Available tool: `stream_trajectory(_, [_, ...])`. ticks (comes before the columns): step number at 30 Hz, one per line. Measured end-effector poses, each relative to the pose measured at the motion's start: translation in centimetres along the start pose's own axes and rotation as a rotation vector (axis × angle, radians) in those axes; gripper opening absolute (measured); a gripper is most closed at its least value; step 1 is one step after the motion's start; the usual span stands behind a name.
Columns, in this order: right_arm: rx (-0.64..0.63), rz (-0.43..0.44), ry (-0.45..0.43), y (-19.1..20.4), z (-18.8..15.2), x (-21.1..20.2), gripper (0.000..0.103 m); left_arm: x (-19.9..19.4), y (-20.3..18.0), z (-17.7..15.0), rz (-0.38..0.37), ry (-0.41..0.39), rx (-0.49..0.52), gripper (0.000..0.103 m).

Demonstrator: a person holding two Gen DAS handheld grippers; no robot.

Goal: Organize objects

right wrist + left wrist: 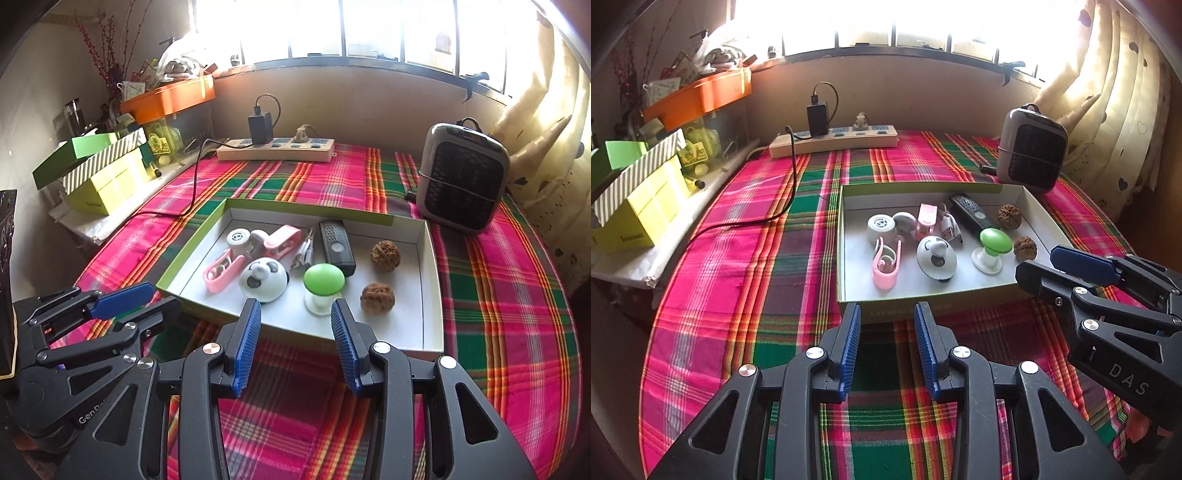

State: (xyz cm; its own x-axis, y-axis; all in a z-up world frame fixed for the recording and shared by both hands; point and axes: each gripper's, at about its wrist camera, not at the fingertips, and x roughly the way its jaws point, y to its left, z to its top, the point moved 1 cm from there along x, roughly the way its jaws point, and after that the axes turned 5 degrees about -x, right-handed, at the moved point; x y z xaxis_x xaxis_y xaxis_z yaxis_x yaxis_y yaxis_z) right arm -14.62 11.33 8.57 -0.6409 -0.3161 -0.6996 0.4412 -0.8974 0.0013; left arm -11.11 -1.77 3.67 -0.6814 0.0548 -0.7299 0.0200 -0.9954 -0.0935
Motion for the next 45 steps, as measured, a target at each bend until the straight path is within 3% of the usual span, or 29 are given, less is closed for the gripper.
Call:
stream_trajectory(10, [0.027,-0.028,0.049,-0.6,-2.6,0.0,0.047,0.4,0.0,-3.1,0.044,0.042,0.026,0.032])
stream_trajectory(25, [0.048,-0.037,0.108,-2.0,-5.8,0.5,0.052,1.1,-0.3,-4.4,0.075,0.046,0.049,0.034])
stream_trajectory(34, [0.061,-0.066,0.121,-2.9,-6.6,0.4,0.053,1.2,-0.6,-4.5,0.088,0.052,0.022,0.037])
stream_trajectory(45, [0.035,-0.103,0.132,-2.9,-7.0,0.3,0.061,1.2,-0.6,-4.6,0.108,0.052,-0.037,0.038])
